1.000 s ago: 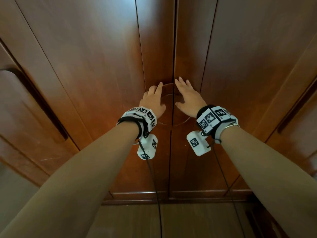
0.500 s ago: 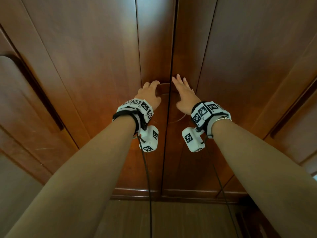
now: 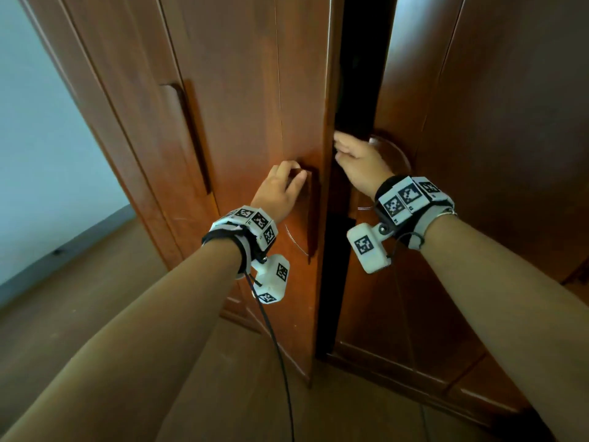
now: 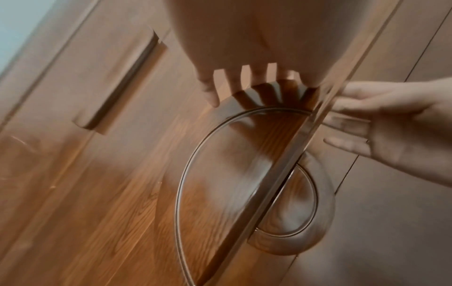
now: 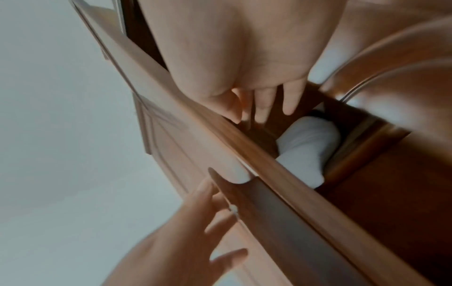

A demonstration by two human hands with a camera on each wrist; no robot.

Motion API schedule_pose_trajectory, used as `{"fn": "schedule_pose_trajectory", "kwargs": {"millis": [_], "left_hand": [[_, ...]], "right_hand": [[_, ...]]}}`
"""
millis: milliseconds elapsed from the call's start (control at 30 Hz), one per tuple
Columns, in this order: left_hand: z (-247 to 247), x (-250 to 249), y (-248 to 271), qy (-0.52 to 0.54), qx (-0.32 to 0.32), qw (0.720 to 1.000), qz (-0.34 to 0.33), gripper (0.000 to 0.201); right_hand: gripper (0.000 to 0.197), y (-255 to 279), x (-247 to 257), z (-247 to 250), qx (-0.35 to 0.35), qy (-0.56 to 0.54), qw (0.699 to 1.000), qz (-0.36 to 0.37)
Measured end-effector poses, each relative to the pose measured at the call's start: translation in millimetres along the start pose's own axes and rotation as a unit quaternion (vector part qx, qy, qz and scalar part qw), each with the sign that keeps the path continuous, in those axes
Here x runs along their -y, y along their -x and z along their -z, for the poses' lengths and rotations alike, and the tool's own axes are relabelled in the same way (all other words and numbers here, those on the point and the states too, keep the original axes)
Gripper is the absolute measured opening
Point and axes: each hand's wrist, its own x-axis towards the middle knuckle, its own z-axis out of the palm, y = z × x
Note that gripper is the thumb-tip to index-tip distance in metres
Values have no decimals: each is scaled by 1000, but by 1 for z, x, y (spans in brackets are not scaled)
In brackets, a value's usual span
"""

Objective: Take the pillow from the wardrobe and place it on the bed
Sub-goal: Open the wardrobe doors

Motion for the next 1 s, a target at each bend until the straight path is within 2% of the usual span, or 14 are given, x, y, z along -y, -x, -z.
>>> {"fn": "schedule_pose_trajectory", "kwargs": {"millis": [133, 367, 433, 500, 533, 567, 600, 667, 733, 833, 1000], "left_hand": [[40, 4, 50, 34, -52, 996, 58, 23], [130, 39, 109, 37, -106, 979, 172, 41], [158, 52, 113, 58, -119, 965, 228, 56], [187, 66, 115, 160, -153, 943, 250, 87], [201, 77, 119, 197, -171, 931, 254, 96], [214, 84, 124, 200, -188, 927, 256, 91], [226, 89, 129, 178, -188, 933, 249, 78], [249, 109, 134, 76, -178, 953, 232, 59], [271, 125, 139, -12, -162, 962, 219, 53], [299, 153, 132, -96, -155, 956, 229, 46], [335, 199, 120, -119, -137, 958, 222, 41]], "right_hand": [[50, 29, 44, -39, 19, -32, 997, 73], [61, 45, 98, -118, 179, -56, 973, 132], [64, 42, 110, -146, 220, -45, 964, 142], [66, 37, 124, -174, 252, -36, 955, 153], [66, 34, 130, -189, 264, -29, 951, 159], [67, 31, 136, -204, 272, -19, 948, 166], [67, 27, 141, -219, 277, -11, 945, 171], [68, 20, 152, -248, 283, 3, 943, 176], [68, 14, 163, -276, 289, 11, 941, 176], [71, 3, 176, -312, 291, 17, 940, 177], [72, -22, 185, -353, 264, 26, 952, 156]]}}
